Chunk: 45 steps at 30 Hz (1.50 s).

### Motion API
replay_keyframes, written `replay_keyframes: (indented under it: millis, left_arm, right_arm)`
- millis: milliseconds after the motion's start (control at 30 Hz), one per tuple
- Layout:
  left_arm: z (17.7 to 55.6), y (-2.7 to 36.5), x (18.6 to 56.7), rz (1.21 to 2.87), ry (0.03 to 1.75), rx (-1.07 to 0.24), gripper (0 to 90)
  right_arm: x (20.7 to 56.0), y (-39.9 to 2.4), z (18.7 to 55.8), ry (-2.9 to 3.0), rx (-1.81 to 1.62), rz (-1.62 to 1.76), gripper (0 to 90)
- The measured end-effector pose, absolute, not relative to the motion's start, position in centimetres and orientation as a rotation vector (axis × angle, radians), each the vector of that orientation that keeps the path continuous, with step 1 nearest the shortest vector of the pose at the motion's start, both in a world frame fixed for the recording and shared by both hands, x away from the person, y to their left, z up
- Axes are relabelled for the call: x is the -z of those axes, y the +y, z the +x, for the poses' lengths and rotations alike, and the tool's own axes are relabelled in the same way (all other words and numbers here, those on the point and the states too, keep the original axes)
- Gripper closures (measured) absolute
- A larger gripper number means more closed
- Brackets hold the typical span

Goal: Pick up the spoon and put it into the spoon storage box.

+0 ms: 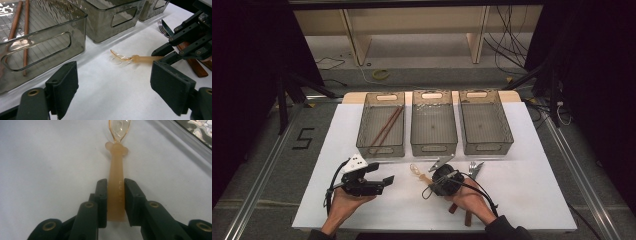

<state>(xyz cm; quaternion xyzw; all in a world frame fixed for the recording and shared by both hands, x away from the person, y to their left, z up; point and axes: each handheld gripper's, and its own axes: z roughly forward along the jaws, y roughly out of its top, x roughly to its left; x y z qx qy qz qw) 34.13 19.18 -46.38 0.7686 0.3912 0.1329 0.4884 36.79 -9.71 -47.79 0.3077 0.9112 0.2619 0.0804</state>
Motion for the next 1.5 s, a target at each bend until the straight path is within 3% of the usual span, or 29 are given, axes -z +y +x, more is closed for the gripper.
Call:
replay_keyframes:
  millis: [867,1500]
  left_arm:
    - [34.0,19.8,46.7,1.829,0.951,-0.323,21.1]
    - [33.9,20.2,46.6,1.8,0.942,-0.334,21.1]
  right_arm:
    - [42.5,-12.9,37.6,2.594,-1.07,0.954,75.3]
    - [40.0,-13.3,41.6,2.466,-1.093,1.011,75.2]
